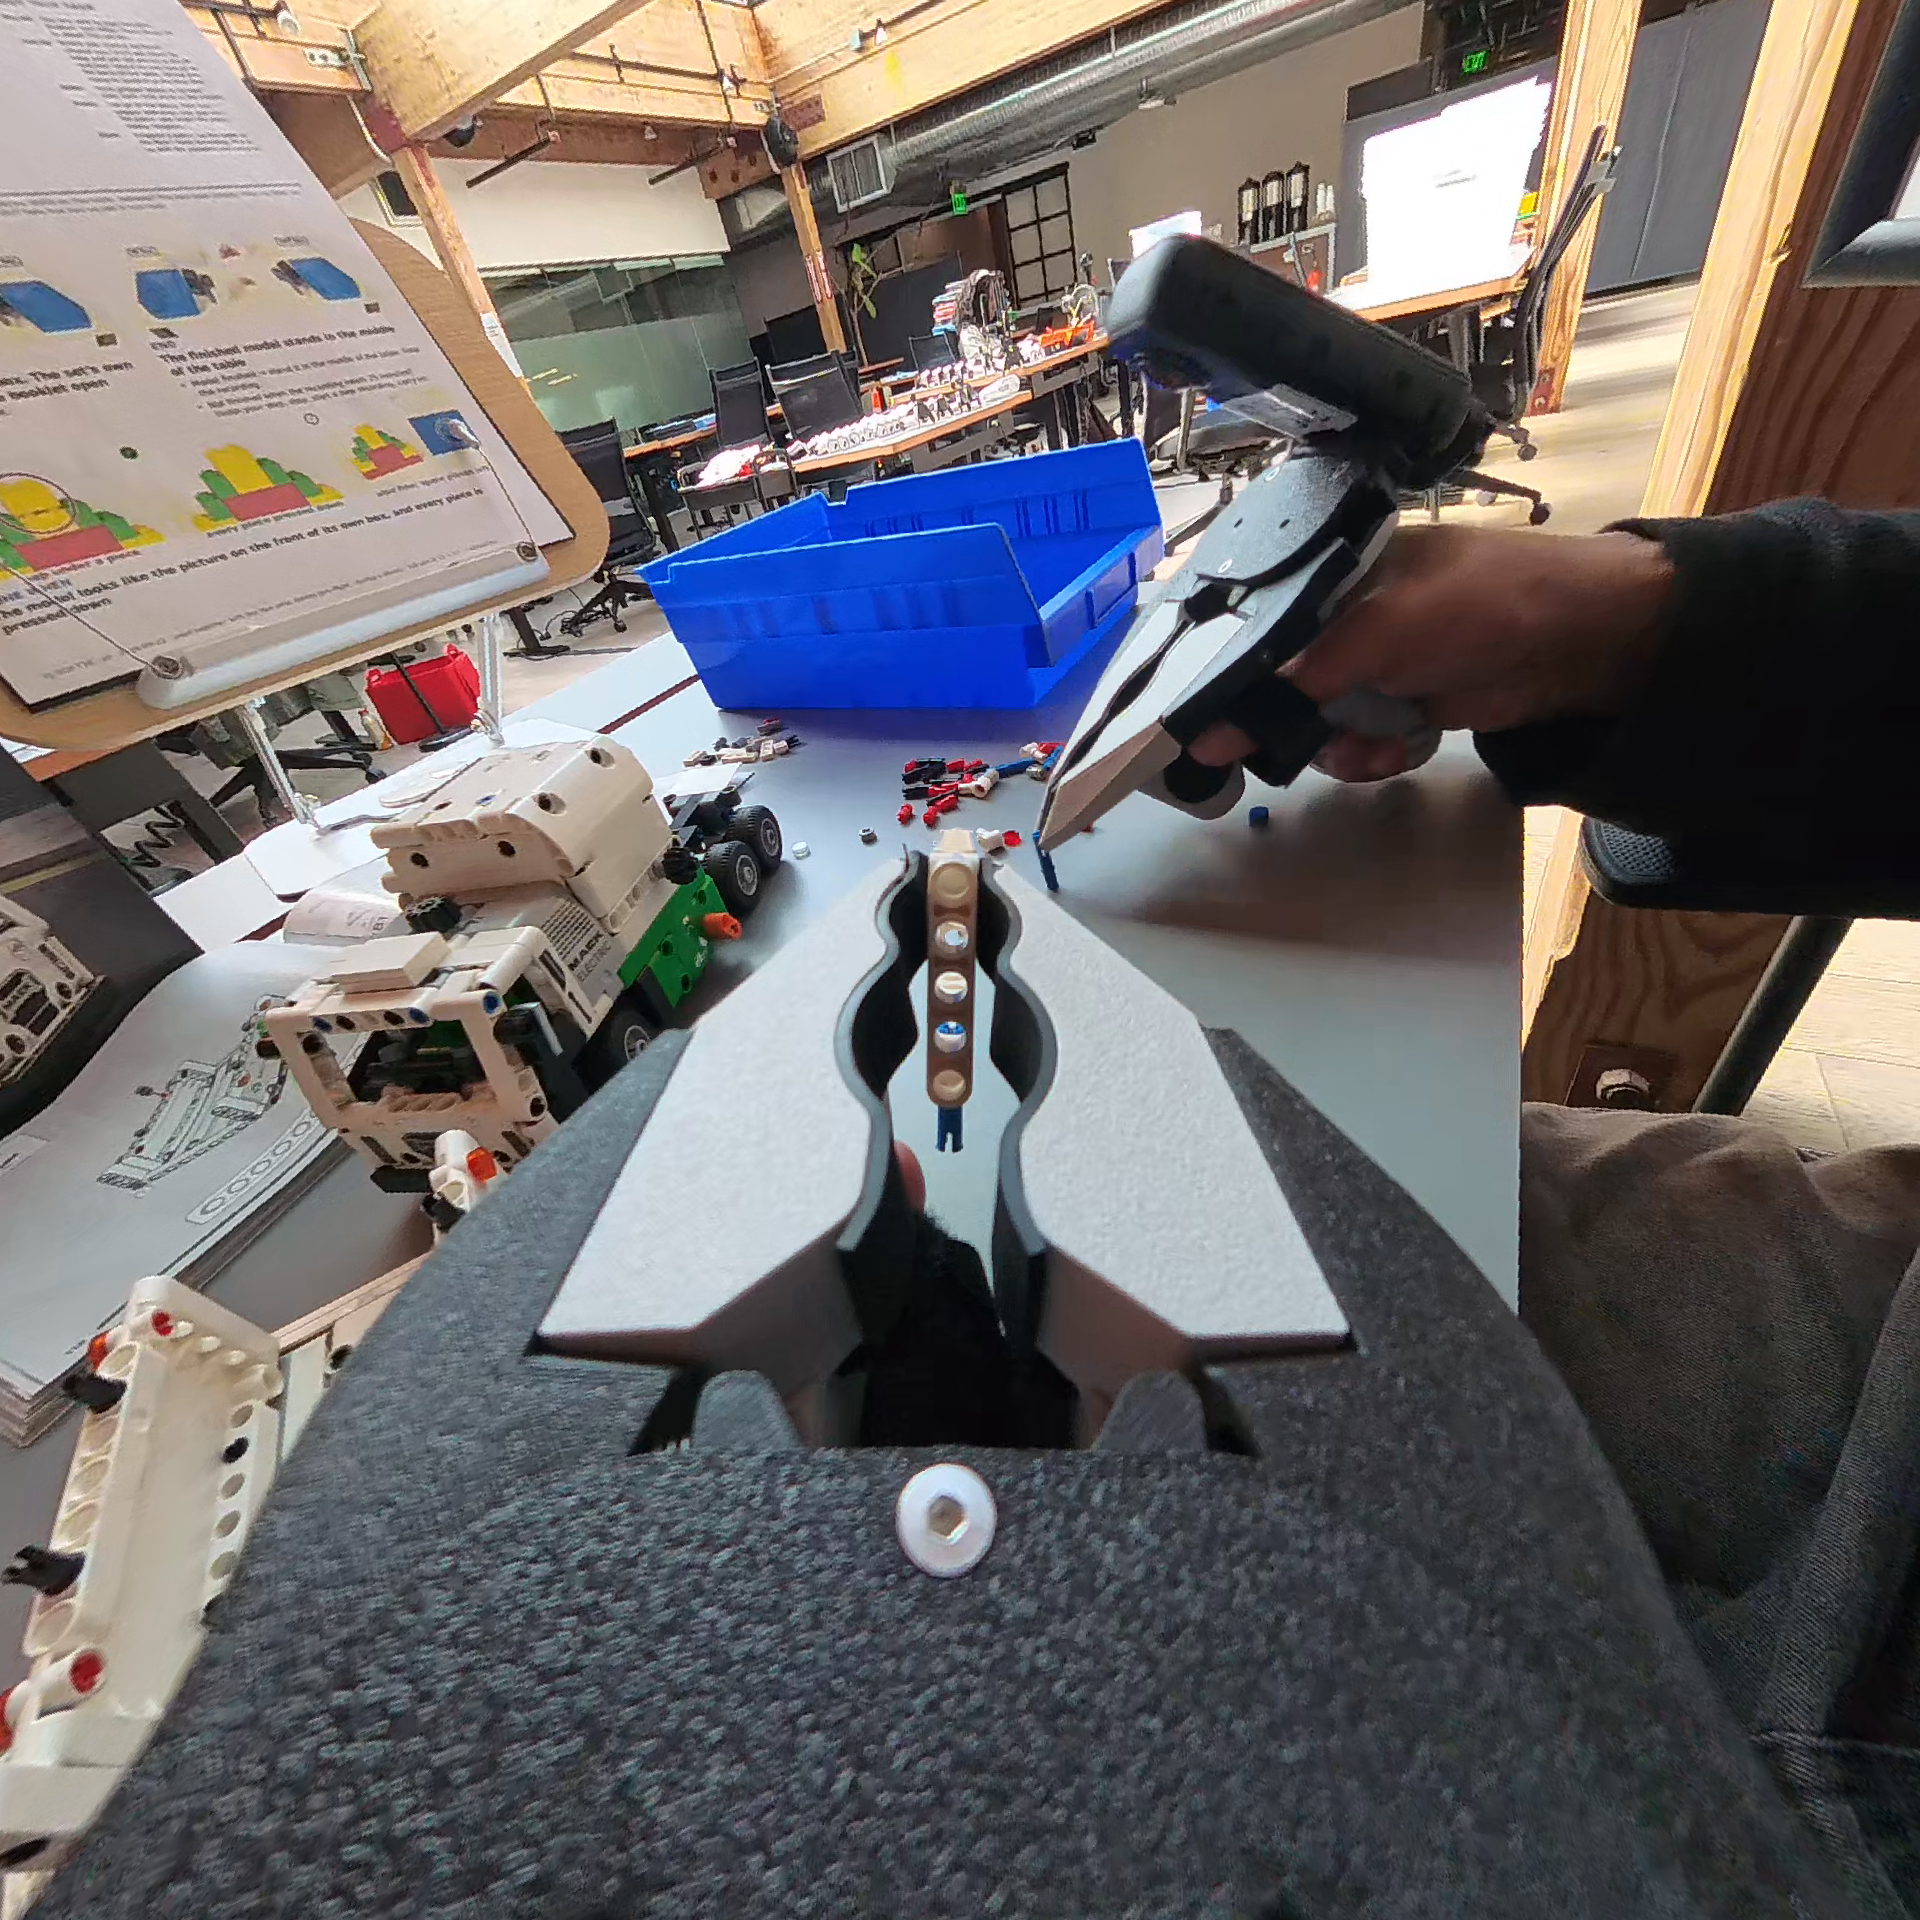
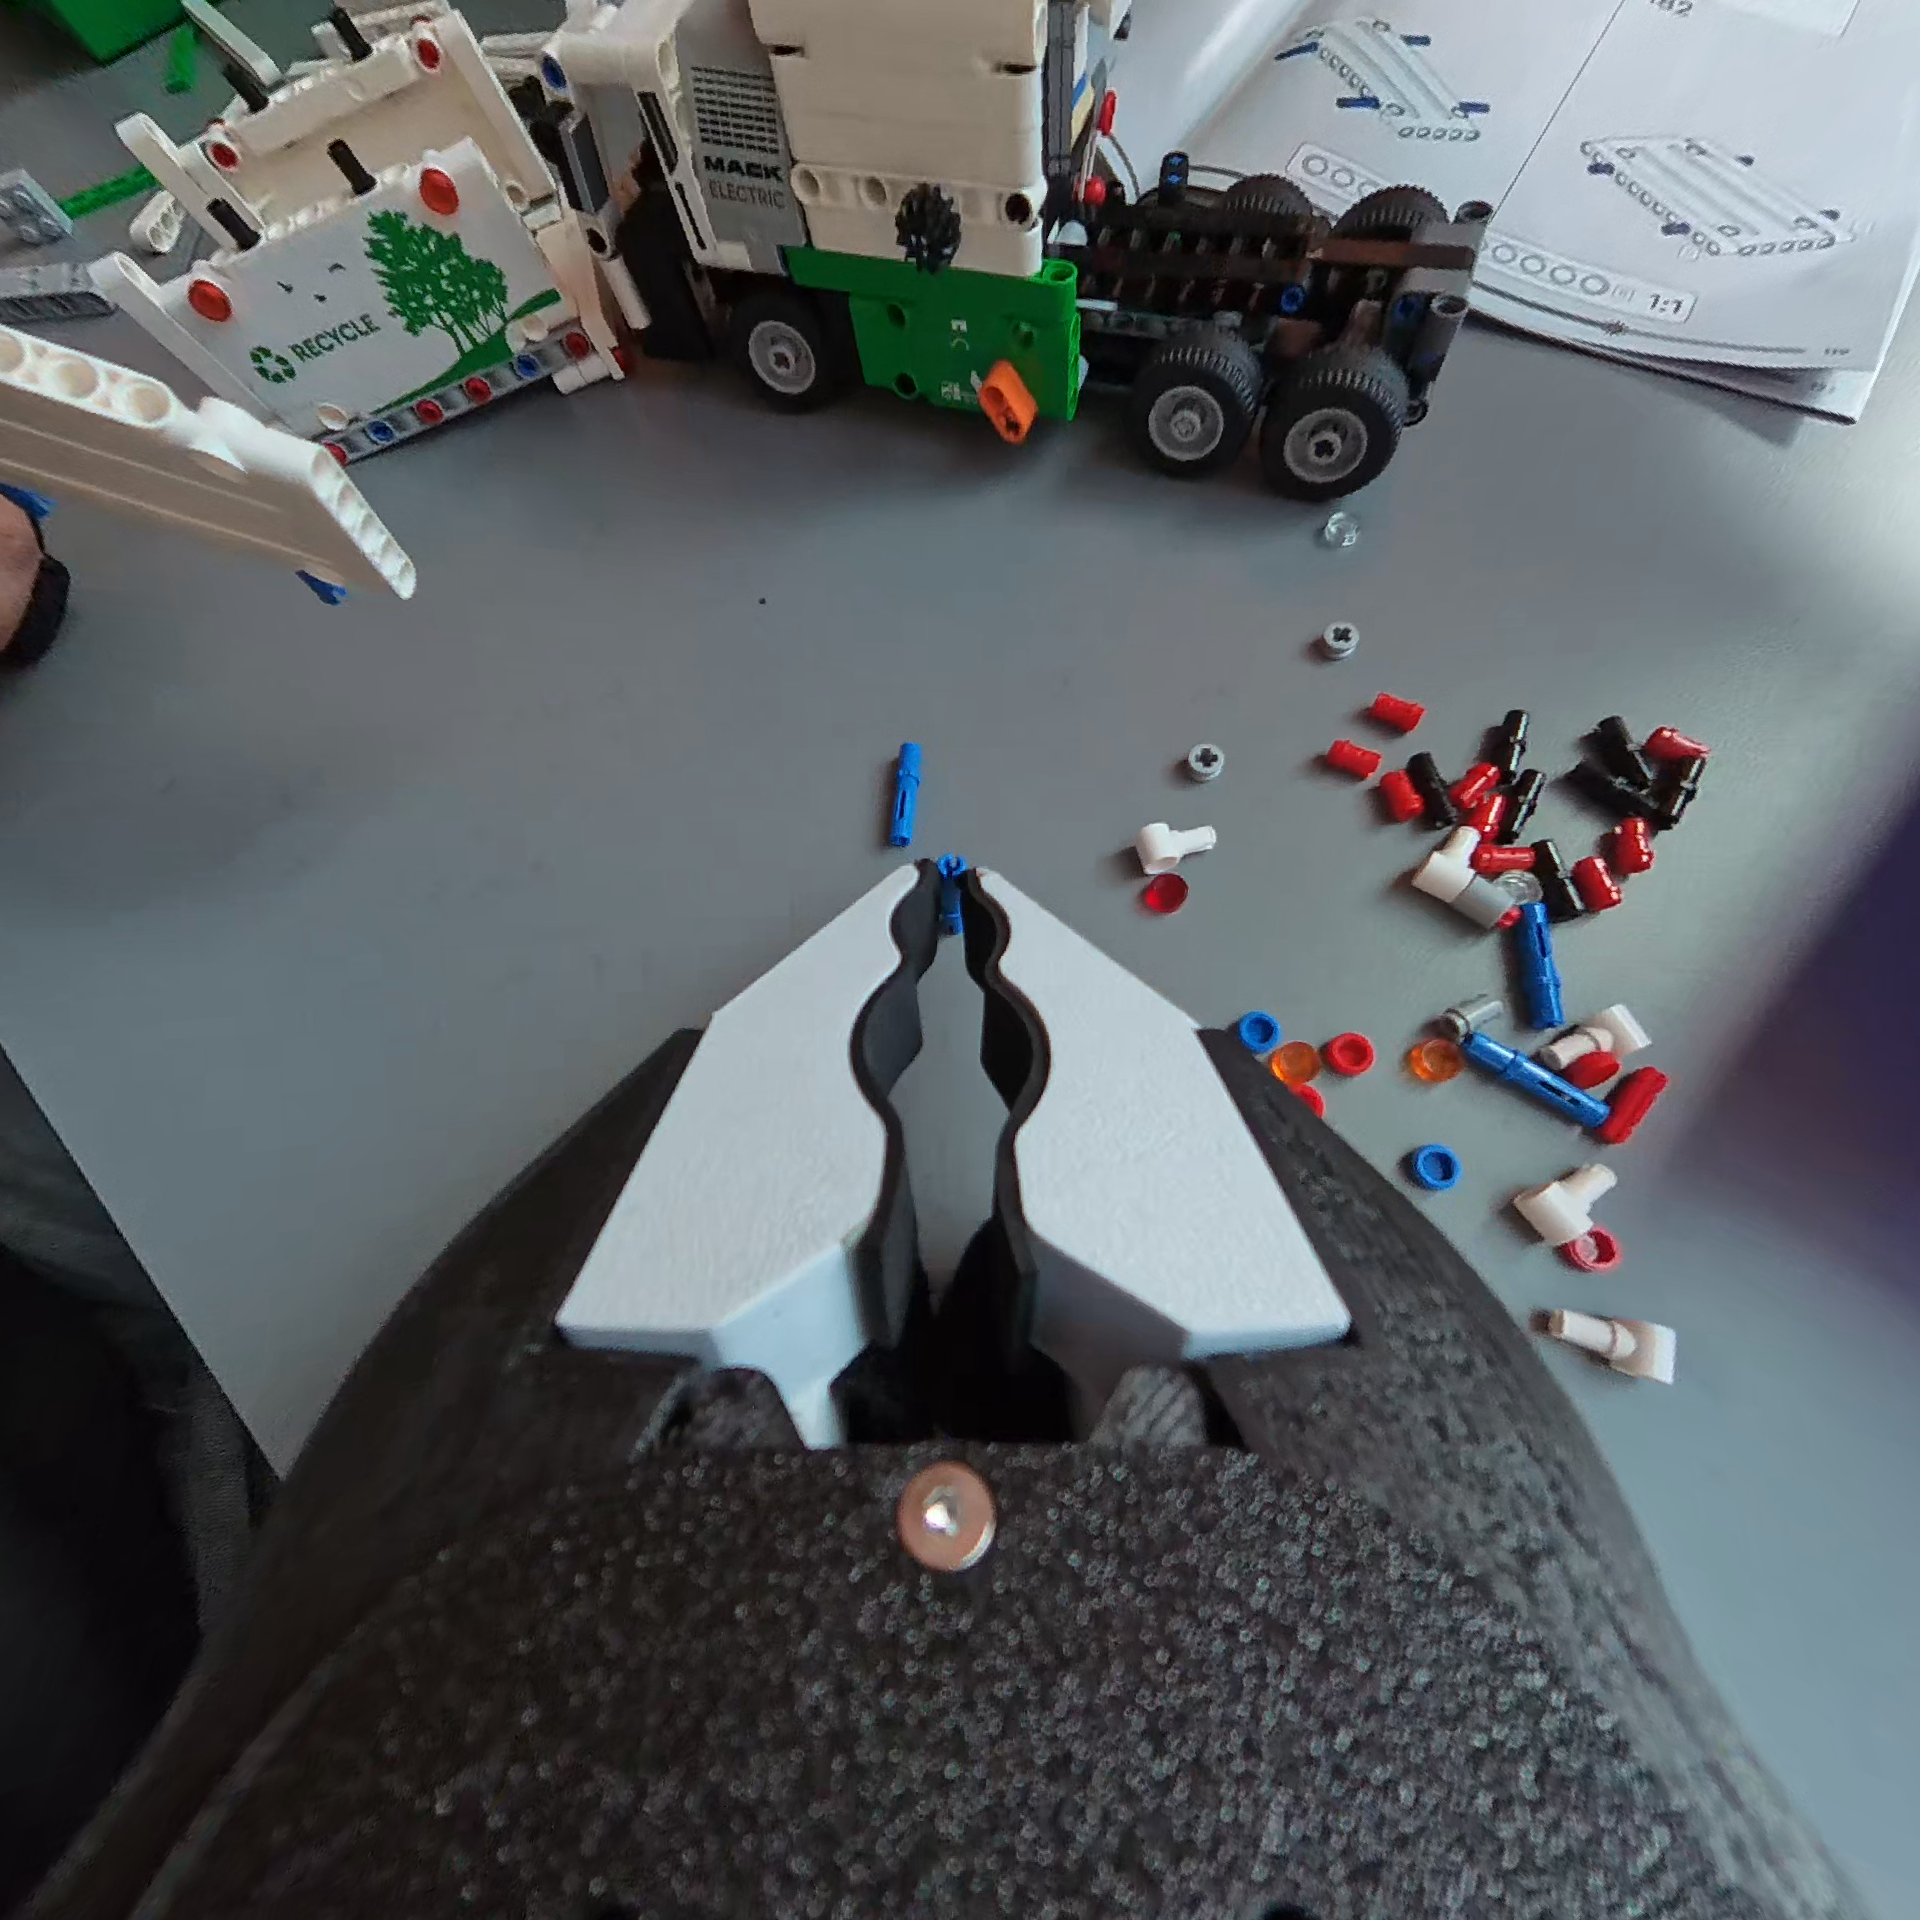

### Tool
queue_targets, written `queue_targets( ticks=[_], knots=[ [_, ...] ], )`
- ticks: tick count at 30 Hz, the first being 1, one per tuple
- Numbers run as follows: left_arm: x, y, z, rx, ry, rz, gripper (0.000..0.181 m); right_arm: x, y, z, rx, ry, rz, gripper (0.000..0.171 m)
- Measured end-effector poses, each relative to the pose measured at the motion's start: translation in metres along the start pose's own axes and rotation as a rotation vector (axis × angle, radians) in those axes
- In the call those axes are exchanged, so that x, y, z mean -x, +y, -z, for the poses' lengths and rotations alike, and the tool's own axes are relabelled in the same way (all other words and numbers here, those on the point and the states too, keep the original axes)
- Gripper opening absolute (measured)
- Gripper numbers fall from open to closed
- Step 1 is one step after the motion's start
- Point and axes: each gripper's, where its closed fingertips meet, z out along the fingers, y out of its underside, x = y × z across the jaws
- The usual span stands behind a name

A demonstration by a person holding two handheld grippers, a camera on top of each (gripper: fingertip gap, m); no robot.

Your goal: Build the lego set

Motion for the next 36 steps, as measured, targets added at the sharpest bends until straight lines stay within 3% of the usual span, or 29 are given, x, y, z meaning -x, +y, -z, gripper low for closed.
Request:
queue_targets(
  ticks=[30,33,36],
  knots=[
    [-0.002,0.0,0.0,-0.001,0.013,-0.001,0.005,0.001,0.003,0.0,0.032,0.031,0.048,0.008],
    [-0.002,0.0,0.0,-0.003,0.013,0.0,0.005,-0.001,0.004,0.005,0.1,0.026,0.122,0.01],
    [-0.003,0.0,0.0,-0.004,0.017,-0.003,0.005,-0.009,0.007,0.02,0.283,-0.013,0.312,0.015]
  ],
)
